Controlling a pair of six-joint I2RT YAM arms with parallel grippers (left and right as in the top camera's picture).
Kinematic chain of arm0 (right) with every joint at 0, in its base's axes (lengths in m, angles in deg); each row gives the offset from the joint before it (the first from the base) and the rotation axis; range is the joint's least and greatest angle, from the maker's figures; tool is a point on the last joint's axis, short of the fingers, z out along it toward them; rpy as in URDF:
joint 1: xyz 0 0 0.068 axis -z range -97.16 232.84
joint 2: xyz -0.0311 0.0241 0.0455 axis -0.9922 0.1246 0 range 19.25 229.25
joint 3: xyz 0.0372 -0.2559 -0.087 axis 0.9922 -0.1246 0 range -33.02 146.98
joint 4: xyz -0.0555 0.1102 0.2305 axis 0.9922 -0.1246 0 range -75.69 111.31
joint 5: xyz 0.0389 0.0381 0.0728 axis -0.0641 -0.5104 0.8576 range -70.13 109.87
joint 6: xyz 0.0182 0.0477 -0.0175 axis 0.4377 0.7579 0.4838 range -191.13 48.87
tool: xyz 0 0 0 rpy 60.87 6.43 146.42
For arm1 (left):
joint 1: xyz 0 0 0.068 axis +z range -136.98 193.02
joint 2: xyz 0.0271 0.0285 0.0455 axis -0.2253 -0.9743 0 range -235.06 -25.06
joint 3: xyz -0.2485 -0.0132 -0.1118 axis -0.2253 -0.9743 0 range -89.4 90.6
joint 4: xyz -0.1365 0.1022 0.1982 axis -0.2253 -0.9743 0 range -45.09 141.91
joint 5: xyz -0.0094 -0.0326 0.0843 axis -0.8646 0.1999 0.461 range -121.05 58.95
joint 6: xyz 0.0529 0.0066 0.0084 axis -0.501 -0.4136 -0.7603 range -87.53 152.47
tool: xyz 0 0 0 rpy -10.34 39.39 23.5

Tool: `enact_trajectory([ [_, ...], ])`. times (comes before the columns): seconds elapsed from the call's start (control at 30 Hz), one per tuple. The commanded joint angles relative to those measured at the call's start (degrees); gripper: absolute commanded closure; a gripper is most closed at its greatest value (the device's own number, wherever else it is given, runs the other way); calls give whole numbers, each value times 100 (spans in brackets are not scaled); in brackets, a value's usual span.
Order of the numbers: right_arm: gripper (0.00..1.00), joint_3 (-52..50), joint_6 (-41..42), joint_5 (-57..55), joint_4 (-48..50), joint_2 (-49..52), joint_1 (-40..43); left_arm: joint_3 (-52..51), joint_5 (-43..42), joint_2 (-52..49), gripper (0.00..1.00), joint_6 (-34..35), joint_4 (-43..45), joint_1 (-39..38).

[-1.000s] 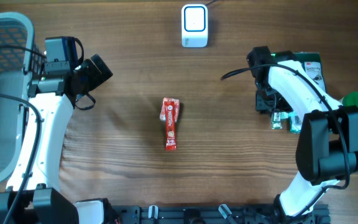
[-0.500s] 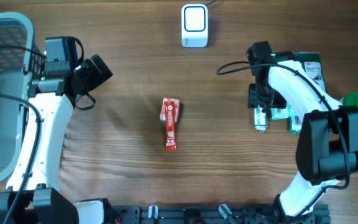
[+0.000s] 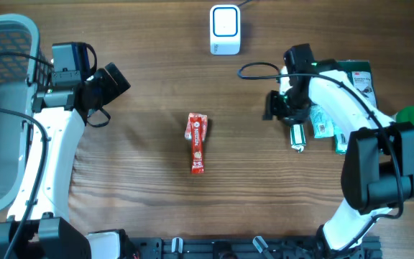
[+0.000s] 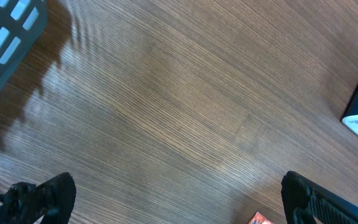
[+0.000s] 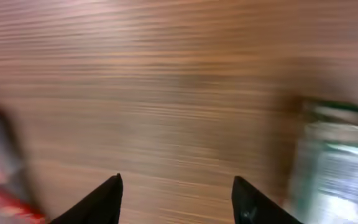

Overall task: Scan the item barcode
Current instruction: 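Reach the right gripper to the red Nescafe stick and grasp it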

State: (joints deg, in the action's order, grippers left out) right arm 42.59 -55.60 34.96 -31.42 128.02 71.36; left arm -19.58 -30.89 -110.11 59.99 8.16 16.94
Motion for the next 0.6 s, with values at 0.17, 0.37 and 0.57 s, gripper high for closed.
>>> enact_trajectory([
  [0.17,50,-39,437,1005,664,50,-1681,48,59,52,0,-7,-4,22],
  [0.37,49,-39,1504,74,1215,50,-2964,48,59,52,0,-4,-4,22],
  [0.57,49,-39,2787,-601,1663,50,-3825,48,59,52,0,-7,-4,22],
])
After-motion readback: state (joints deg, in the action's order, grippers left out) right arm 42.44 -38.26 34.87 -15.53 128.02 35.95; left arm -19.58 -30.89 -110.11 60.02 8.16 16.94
